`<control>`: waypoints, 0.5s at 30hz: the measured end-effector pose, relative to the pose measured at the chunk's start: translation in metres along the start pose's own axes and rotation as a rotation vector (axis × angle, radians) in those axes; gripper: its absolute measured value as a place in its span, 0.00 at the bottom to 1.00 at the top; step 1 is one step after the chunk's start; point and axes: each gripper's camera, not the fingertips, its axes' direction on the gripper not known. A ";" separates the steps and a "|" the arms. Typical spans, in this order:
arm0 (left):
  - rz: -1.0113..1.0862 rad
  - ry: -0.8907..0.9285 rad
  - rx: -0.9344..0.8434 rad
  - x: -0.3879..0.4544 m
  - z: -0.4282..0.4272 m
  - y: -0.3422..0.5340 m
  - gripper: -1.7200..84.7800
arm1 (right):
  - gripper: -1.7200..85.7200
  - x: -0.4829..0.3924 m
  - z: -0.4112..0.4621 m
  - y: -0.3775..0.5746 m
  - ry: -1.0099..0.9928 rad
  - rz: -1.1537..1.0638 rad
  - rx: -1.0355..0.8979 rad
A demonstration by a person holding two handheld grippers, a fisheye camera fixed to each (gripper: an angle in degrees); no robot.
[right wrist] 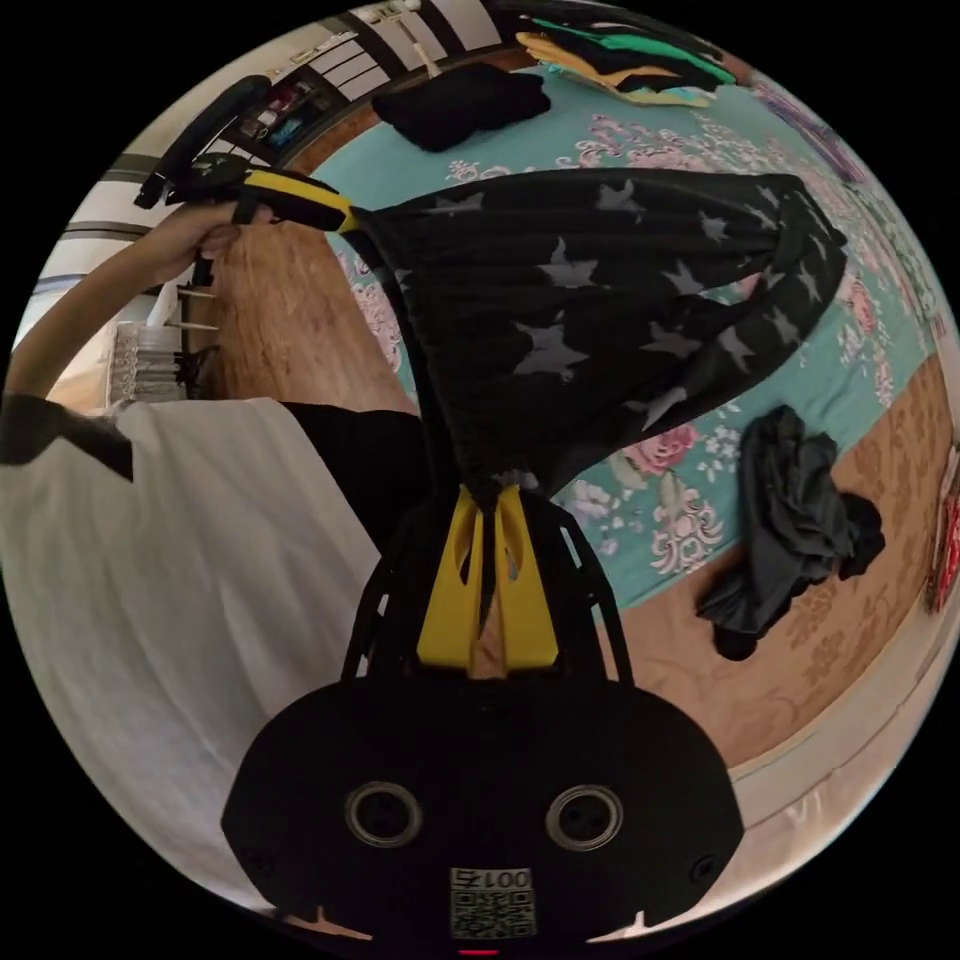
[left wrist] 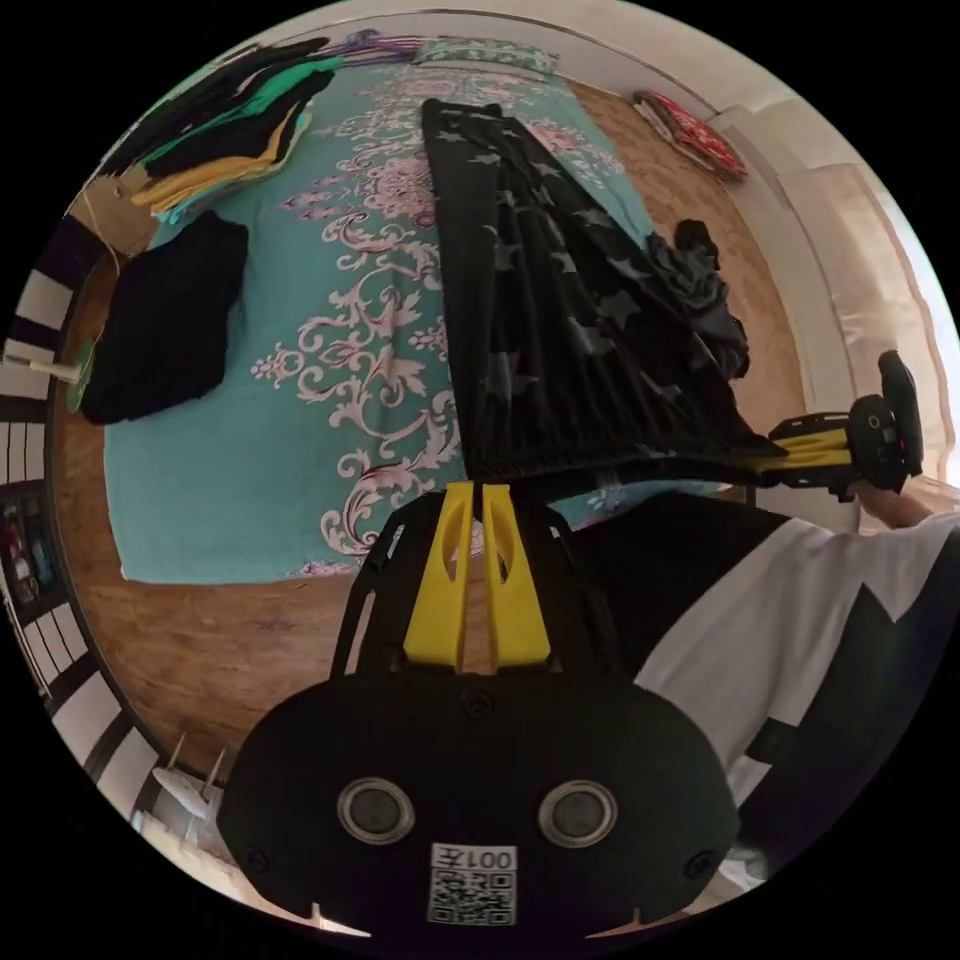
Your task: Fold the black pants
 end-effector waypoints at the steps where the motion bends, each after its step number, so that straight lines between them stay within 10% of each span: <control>1: -0.026 -0.012 -0.007 -0.007 0.014 -0.006 0.01 | 0.04 0.001 0.008 -0.013 -0.046 0.006 -0.010; 15: -0.432 0.048 -0.102 -0.067 0.222 -0.072 0.23 | 0.10 0.054 0.072 -0.113 -0.302 -0.239 -0.084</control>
